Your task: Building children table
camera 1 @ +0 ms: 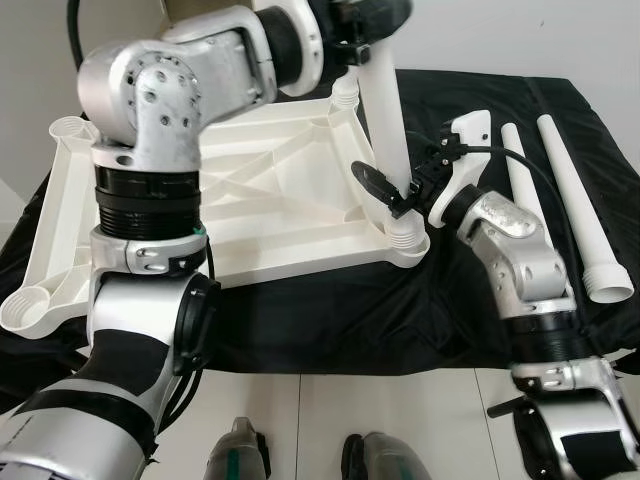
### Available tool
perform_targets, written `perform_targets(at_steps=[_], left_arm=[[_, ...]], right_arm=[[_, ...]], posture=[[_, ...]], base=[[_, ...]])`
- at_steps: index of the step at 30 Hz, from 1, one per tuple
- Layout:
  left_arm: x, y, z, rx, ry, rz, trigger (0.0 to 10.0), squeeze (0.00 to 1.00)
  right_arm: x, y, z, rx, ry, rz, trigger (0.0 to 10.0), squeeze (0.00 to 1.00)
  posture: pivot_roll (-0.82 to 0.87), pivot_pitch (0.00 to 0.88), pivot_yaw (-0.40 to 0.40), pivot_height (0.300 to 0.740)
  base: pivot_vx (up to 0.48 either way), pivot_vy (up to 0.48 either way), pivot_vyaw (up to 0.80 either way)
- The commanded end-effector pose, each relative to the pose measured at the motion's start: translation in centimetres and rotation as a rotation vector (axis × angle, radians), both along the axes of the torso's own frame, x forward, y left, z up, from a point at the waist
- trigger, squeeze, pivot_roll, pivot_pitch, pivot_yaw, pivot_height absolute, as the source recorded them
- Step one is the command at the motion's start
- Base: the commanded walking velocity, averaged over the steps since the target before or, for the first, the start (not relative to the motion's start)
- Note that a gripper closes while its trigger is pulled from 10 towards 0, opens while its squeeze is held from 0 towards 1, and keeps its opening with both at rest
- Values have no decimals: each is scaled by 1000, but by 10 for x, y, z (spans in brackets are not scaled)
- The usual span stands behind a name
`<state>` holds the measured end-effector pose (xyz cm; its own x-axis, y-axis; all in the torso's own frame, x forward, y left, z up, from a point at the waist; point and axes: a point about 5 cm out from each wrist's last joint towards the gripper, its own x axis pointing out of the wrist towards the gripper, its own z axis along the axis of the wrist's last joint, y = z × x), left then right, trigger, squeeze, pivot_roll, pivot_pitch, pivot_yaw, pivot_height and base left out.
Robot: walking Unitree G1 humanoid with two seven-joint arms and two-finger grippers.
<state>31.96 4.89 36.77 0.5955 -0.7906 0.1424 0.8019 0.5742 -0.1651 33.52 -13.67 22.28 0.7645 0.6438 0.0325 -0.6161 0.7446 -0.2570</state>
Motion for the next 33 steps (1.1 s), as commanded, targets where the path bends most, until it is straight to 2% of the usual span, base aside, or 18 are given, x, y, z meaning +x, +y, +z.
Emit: perform_targets(at_steps=[1,3,6,15,16,17,19,20,21,22,23,33], left_arm=[[-12,-10,10,-7,-73,-125,10000,0],[-15,-12,11,13,-107,-126,10000,0],[-16,-14,11,22,-117,-126,10000,0],[-16,-14,13,21,-127,-124,10000,0],[-16,-14,13,21,-131,-125,10000,0],[-16,-15,13,20,-133,-127,10000,0],[-16,-15,13,20,-133,-127,10000,0],[-16,-15,13,20,-136,-128,10000,0],[-16,-15,13,20,-136,-128,10000,0],[-16,-15,14,20,-140,-130,10000,0],[-16,-15,14,19,-143,-132,10000,0],[-16,-14,16,15,-158,-134,10000,0]], right_arm=[[2,2,-4,-37,33,6,10000,0],[3,3,-3,-101,67,11,10000,0],[1,5,-2,-140,90,28,10000,0],[-4,9,-2,-171,138,60,10000,0],[-4,9,-3,-179,152,64,4902,0],[-4,9,-2,-184,157,66,4275,0],[-4,9,-2,-184,157,66,4275,0],[-4,9,-2,-189,163,67,2824,0],[-4,9,-2,-189,163,67,2824,0],[-5,10,-2,-190,175,69,1137,0],[-5,10,-2,-190,183,72,0,0],[-6,9,-4,-197,223,54,0,0]], posture=[[-133,0,1,740],[-133,0,0,740],[-134,0,1,740],[-135,0,2,740],[-136,0,2,740],[-136,0,3,740],[-136,0,3,740],[-136,0,3,740],[-136,0,3,740],[-135,0,3,740],[-136,0,4,740],[-136,5,6,740]], base=[[0,0,0],[0,0,0],[0,0,0],[0,0,0],[0,0,0],[0,0,0],[0,0,0],[0,0,0],[0,0,0],[0,0,0],[0,0,0],[0,0,0]])
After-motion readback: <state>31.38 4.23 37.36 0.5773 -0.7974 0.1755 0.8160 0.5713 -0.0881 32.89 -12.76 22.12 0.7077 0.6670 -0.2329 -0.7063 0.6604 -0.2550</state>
